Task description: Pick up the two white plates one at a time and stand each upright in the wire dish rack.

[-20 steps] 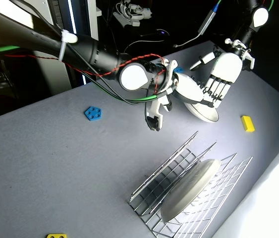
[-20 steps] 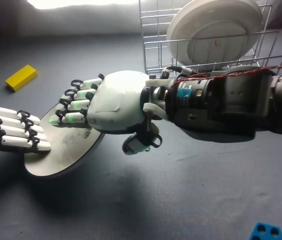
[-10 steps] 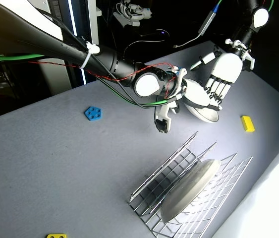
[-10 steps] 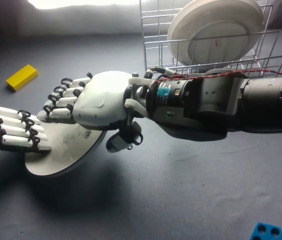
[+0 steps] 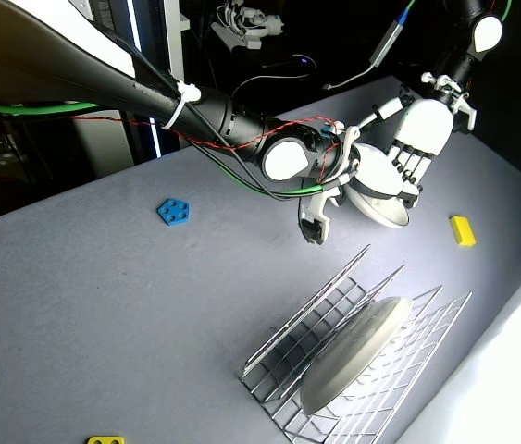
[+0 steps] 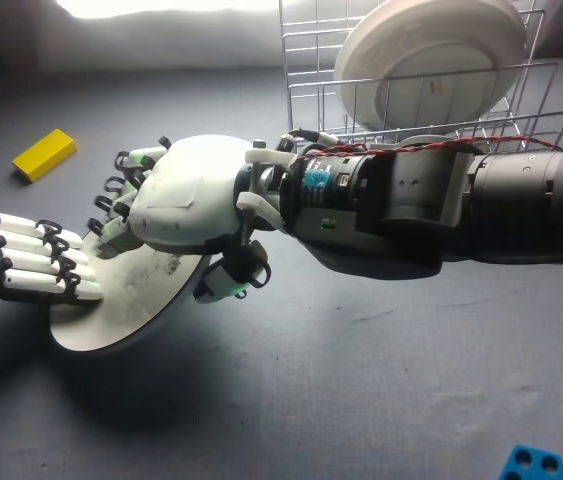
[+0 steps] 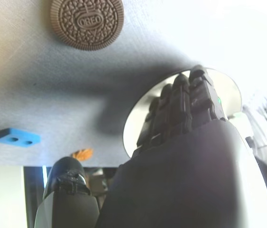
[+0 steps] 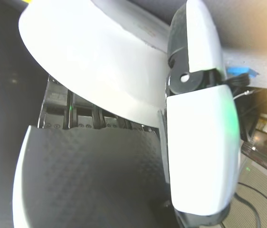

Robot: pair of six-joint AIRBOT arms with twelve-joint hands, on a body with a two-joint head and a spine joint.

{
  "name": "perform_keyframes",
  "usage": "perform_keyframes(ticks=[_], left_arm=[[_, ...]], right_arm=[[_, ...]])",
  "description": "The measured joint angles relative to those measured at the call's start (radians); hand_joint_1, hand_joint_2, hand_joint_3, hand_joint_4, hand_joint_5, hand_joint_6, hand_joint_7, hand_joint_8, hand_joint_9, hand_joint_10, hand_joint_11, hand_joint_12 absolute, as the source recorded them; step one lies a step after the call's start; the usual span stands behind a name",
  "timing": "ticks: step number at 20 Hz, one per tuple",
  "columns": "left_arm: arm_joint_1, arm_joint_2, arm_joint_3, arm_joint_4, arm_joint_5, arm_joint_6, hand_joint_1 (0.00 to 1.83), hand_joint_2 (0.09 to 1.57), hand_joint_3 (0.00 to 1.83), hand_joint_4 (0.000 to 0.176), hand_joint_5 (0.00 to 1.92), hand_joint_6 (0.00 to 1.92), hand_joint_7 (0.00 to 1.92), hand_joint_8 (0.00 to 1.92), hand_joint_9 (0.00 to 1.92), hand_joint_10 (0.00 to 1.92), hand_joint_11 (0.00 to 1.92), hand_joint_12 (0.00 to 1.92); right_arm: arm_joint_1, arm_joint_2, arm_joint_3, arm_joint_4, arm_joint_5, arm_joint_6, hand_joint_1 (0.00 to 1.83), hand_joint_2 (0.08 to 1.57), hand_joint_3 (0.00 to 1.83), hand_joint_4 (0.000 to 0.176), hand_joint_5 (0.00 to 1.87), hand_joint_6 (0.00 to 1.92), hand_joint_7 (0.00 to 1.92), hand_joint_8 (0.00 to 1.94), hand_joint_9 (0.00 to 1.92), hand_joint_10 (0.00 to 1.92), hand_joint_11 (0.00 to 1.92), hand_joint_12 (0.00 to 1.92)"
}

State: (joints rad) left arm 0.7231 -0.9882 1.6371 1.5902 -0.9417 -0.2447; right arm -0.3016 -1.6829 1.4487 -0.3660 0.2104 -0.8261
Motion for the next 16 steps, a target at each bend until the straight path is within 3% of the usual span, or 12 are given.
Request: perform_keyframes(ticks=[1, 3, 4, 5, 6, 7, 8, 9, 10, 15, 16], left_arm=[[0.000, 0.000, 0.000, 0.000, 0.000, 0.000, 0.00, 1.05, 0.01, 0.000, 0.00, 0.00, 0.00, 0.00, 0.00, 0.00, 0.00, 0.00], [0.000, 0.000, 0.000, 0.000, 0.000, 0.000, 0.00, 1.05, 0.01, 0.000, 0.00, 0.00, 0.00, 0.00, 0.00, 0.00, 0.00, 0.00], [0.000, 0.000, 0.000, 0.000, 0.000, 0.000, 0.00, 1.05, 0.00, 0.000, 0.01, 0.00, 0.00, 0.00, 0.00, 0.00, 0.00, 0.00], [0.000, 0.000, 0.000, 0.000, 0.000, -0.003, 0.00, 1.05, 0.00, 0.000, 0.01, 0.00, 0.00, 0.00, 0.00, 0.00, 0.00, 0.00], [-0.002, 0.000, 0.000, 0.000, 0.000, -0.009, 0.00, 1.05, 0.00, 0.000, 0.01, 0.00, 0.00, 0.00, 0.00, 0.00, 0.00, 0.00], [-0.010, 0.000, 0.000, 0.010, 0.000, -0.016, 0.00, 1.05, 0.00, 0.000, 0.00, 0.00, 0.00, 0.00, 0.00, 0.00, 0.00, 0.00], [-0.026, 0.000, 0.000, 0.020, 0.000, -0.022, 0.00, 1.05, 0.00, 0.000, 0.00, 0.00, 0.00, 0.00, 0.00, 0.00, 0.00, 0.00], [-0.044, 0.000, 0.000, 0.035, -0.002, -0.025, 0.00, 1.05, 0.00, 0.000, 0.01, 0.00, 0.00, 0.00, 0.00, 0.00, 0.00, 0.00], [-0.067, 0.000, 0.000, 0.048, -0.006, -0.026, 0.00, 1.05, 0.00, 0.000, 0.02, 0.01, 0.00, 0.00, 0.00, 0.00, 0.00, 0.00], [-0.154, 0.000, -0.010, 0.084, -0.014, -0.034, 0.00, 1.05, 0.00, 0.000, 0.01, 0.00, 0.00, 0.00, 0.00, 0.00, 0.00, 0.00], [-0.179, 0.000, -0.012, 0.087, -0.018, -0.035, 0.00, 1.05, 0.00, 0.000, 0.01, 0.00, 0.00, 0.00, 0.00, 0.00, 0.00, 0.00]], right_arm=[[0.000, 0.000, 0.002, 0.006, 0.000, 0.000, 1.17, 1.12, 0.00, 0.000, 0.70, 0.03, 0.68, 0.02, 0.60, 0.04, 0.02, 1.29], [-0.001, 0.000, 0.002, 0.008, 0.000, 0.000, 1.18, 1.11, 0.00, 0.000, 0.75, 0.03, 0.75, 0.02, 0.65, 0.04, 0.06, 1.29], [-0.001, 0.000, 0.002, 0.008, -0.001, 0.000, 1.13, 1.18, 0.02, 0.000, 0.81, 0.98, 0.88, 0.02, 0.78, 0.05, 0.29, 1.26], [-0.001, 0.000, 0.002, 0.008, -0.002, 0.001, 1.13, 1.18, 0.02, 0.000, 0.81, 0.98, 0.88, 0.02, 0.78, 0.05, 0.29, 1.26], [-0.001, 0.001, 0.002, 0.010, 0.007, 0.002, 1.12, 1.20, 0.01, 0.000, 0.80, 1.19, 0.92, 0.02, 0.85, 0.06, 0.36, 1.26], [-0.001, 0.006, 0.002, 0.011, 0.021, 0.006, 1.18, 1.16, 0.02, 0.000, 0.85, 1.23, 0.91, 0.82, 0.94, 0.08, 0.51, 1.18], [-0.001, 0.011, 0.002, 0.010, 0.034, 0.008, 1.19, 1.17, 0.00, 0.007, 0.83, 1.26, 0.91, 1.01, 0.98, 0.09, 0.56, 1.18], [-0.001, 0.014, 0.002, 0.010, 0.040, 0.008, 1.34, 1.12, 0.00, 0.000, 0.98, 0.98, 0.99, 0.91, 0.91, 0.97, 0.71, 1.12], [-0.001, 0.019, -0.001, 0.010, 0.047, 0.011, 1.36, 1.11, 0.00, 0.000, 1.00, 0.95, 0.99, 0.92, 0.88, 1.15, 0.75, 1.11], [0.000, 0.083, -0.085, 0.015, 0.053, 0.029, 1.37, 1.11, 0.00, 0.000, 0.99, 0.93, 0.95, 0.97, 0.94, 1.17, 0.84, 1.12], [0.000, 0.108, -0.115, 0.018, 0.051, 0.029, 1.38, 1.09, 0.00, 0.000, 1.02, 0.85, 1.00, 0.93, 0.95, 1.14, 0.84, 1.14]])
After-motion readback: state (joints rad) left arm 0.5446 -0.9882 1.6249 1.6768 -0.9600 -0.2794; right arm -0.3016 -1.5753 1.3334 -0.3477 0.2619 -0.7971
